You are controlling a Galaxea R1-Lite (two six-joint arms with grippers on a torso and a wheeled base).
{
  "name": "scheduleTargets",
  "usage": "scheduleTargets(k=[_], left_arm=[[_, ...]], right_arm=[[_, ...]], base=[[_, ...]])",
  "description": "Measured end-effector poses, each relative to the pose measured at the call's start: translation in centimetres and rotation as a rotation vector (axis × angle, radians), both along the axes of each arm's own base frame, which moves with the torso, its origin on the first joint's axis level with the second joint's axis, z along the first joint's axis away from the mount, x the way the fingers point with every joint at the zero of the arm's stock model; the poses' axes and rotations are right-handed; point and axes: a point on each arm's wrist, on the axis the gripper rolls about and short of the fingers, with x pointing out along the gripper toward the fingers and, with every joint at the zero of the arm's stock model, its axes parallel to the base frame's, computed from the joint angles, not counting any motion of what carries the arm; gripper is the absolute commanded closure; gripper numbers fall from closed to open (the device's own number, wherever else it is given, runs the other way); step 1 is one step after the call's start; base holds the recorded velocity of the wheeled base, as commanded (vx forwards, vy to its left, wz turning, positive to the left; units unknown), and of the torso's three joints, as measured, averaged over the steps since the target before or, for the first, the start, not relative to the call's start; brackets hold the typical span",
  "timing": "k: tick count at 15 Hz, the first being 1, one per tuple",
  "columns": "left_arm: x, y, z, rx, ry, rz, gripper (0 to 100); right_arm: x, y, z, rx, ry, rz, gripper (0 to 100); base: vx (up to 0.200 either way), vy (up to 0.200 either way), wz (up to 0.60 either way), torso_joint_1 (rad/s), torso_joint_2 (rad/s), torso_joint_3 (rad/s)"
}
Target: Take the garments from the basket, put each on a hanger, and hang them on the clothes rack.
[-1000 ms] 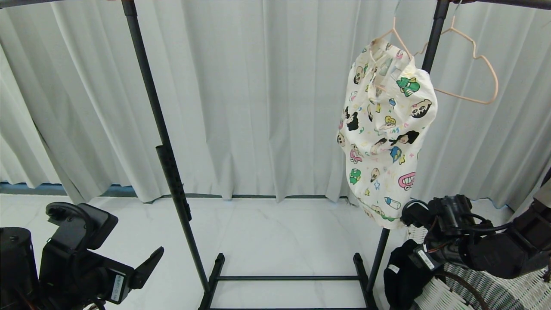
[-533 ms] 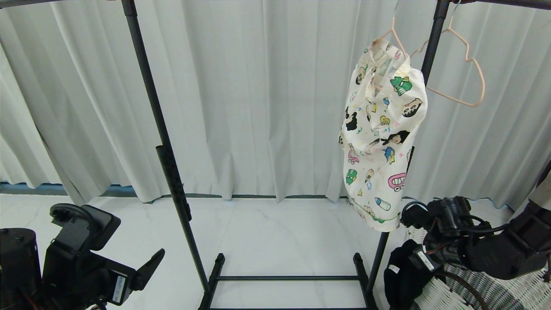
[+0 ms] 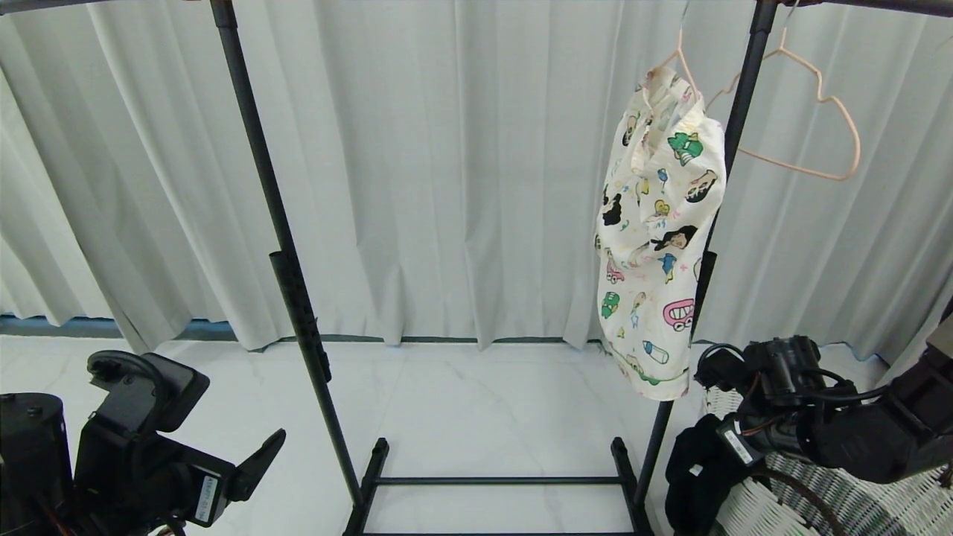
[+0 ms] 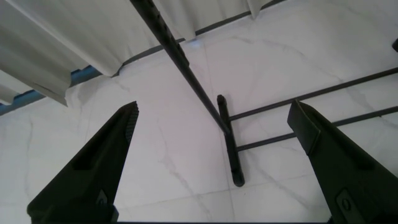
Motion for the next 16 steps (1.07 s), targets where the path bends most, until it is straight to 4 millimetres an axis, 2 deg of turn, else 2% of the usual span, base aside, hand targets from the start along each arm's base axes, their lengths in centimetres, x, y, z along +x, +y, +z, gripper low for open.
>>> scheduleTargets(k=[3,7,11,14,16], left_arm=[[0.0,0.0,0.0,0.000,-0.001,-0.001,0],[0.0,-0.3,0.0,-0.001,-0.001,-0.023,0],[-0.2,-1.0,0.0,0.005,-0.002,-0.069,0],[-0.3,-1.0,0.1,0.013,-0.010,-0.076,0],[-0.3,-1.0,0.3,0.015,-0.035,-0.079,0]], right_arm=[[-0.2,0.0,1.3,0.017,-0.042,0.003,100],[-1.4,0.5,4.3,0.049,-0.134,0.029,100],[-3.6,2.1,8.8,0.101,-0.279,0.110,100],[-5.7,2.8,11.4,0.112,-0.287,0.167,100],[-7.1,3.5,13.8,0.126,-0.304,0.213,100]], base=[[0.000,0.000,0.00,0.000,0.00,0.000],[0.000,0.000,0.00,0.000,0.00,0.000],[0.000,0.000,0.00,0.000,0.00,0.000],[0.000,0.000,0.00,0.000,0.00,0.000],[-0.200,0.000,0.00,0.007,0.00,0.005]])
